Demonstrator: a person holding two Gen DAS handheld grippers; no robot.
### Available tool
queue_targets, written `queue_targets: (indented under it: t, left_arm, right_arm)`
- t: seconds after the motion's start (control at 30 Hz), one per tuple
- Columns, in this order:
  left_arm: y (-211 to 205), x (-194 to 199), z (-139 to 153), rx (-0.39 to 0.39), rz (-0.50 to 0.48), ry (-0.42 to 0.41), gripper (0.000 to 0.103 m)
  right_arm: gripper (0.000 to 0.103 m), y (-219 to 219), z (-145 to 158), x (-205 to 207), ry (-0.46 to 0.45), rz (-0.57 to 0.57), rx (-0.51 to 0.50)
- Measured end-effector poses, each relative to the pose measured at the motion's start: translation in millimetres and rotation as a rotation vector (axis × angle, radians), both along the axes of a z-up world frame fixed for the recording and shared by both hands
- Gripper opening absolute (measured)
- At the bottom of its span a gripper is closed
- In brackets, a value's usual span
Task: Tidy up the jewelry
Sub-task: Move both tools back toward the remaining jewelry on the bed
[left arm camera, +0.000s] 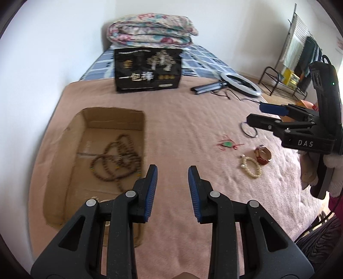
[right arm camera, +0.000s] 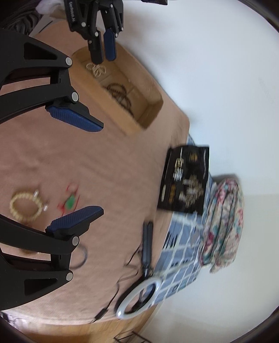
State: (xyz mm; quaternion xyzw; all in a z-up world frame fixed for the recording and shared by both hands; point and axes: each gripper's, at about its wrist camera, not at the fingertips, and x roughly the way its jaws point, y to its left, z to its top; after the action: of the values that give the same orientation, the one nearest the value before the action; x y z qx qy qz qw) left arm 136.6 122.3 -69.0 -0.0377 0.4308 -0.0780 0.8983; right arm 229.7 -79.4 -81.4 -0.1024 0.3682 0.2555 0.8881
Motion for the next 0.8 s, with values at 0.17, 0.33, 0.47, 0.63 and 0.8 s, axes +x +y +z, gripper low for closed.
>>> queue_targets:
  t: [0.17, 0.33, 0.47, 0.63, 0.8]
  left_arm:
    - [-24.7, 11.6, -2.4, 0.0, -0.051, 0.006, 0.029]
    - [-44.4, 24.0, -6.5, -0.003, -0.089, 0.01, 0.029]
    - [-62.4, 35.4, -12.2, -0.007, -0.131, 0.016, 0.029]
    - [-86.5, 54.7, -27.9, -0.028, -0.171, 0.052, 0.029]
    - [-113.1, 70.2, -45.2, -0.032, -0.199, 0.083, 0.03]
  right_arm:
    - [0.071, -41.7, -1.9, 4.4, 0.017, -0.066, -0.008]
    - [0.071, -77.9, -5.7, 7.4, 0.039, -0.118, -0.016]
    - [0.071, -105.9, -14.3, 10.5, 0.077, -0.146, -0.026]
    - [0.071, -138.0, -30.4, 15.2, 0.133, -0.199, -0.016]
    - [0.071, -159.5, -51.5, 20.1, 0.192, -0.241, -0.006]
